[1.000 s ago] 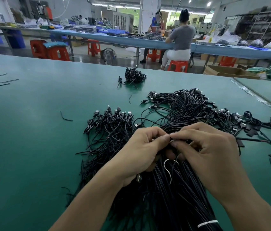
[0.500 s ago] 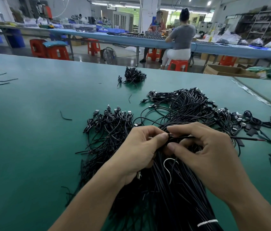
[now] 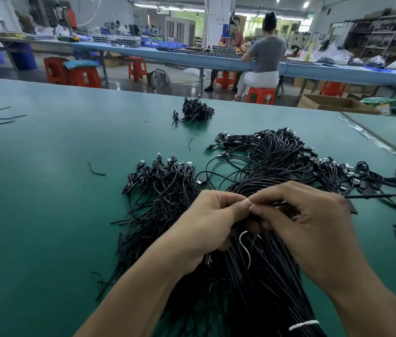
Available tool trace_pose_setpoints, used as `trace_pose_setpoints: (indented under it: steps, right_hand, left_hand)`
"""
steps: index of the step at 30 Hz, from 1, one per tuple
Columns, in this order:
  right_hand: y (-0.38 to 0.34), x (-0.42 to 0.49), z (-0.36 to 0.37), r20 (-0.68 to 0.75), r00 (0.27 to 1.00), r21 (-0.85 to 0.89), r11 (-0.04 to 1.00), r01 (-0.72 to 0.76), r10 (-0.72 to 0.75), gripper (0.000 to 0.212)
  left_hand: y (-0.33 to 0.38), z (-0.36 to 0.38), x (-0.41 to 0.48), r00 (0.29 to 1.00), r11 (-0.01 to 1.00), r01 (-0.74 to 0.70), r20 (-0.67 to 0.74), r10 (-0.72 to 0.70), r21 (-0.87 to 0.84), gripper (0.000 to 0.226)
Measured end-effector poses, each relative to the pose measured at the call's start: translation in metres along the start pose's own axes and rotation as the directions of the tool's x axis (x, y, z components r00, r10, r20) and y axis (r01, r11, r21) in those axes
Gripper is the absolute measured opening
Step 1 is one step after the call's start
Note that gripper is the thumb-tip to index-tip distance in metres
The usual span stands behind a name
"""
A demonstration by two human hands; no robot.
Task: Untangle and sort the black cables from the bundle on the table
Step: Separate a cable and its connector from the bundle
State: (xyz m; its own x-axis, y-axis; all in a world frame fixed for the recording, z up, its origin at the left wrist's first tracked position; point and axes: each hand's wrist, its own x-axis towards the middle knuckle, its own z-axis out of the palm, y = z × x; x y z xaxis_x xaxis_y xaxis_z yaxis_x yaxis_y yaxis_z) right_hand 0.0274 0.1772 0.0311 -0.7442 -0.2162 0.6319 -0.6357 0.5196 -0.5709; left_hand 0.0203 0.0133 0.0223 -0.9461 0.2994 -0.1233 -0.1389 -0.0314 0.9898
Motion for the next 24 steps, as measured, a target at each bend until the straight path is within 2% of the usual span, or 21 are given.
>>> trace_pose_setpoints:
  steps: [6, 10, 13, 17, 20, 22, 24]
  right_hand:
    - [-0.001, -0.001, 0.007, -0.002, 1.0, -0.216, 0.976, 0.026, -0.027, 0.022]
    - [0.001, -0.003, 0.013, -0.01, 1.0, -0.241, 0.97, -0.001, -0.002, 0.02]
    - [0.001, -0.005, 0.017, -0.046, 0.998, -0.229, 0.972, -0.043, 0.033, 0.02]
    - [-0.001, -0.005, 0.022, -0.134, 0.978, -0.063, 0.984, -0.167, 0.157, 0.023]
    - [-0.004, -0.004, 0.029, -0.193, 0.934, 0.129, 0.951, -0.28, 0.301, 0.022]
    - [-0.006, -0.004, 0.033, -0.189, 0.877, 0.343, 0.866, -0.363, 0.442, 0.019]
    - [-0.009, -0.002, 0.032, -0.102, 0.809, 0.554, 0.708, -0.438, 0.58, 0.017]
  left_hand:
    - [0.004, 0.005, -0.001, 0.996, 0.978, 0.074, 0.054, -0.064, -0.194, 0.025]
    - [0.003, 0.008, 0.001, 0.994, 0.949, 0.086, 0.09, -0.061, -0.303, 0.02]
    - [-0.002, 0.006, 0.003, 0.998, 0.978, 0.036, 0.065, -0.023, -0.206, 0.02]
    - [-0.004, 0.005, 0.005, 0.99, 0.993, -0.115, -0.088, 0.113, -0.017, 0.019]
    - [-0.008, 0.008, 0.007, 0.927, 0.937, -0.27, -0.203, 0.315, 0.221, 0.018]
    - [-0.008, 0.008, 0.007, 0.883, 0.887, -0.34, -0.218, 0.415, 0.312, 0.02]
    - [-0.006, 0.007, 0.004, 0.853, 0.845, -0.388, -0.204, 0.481, 0.369, 0.02]
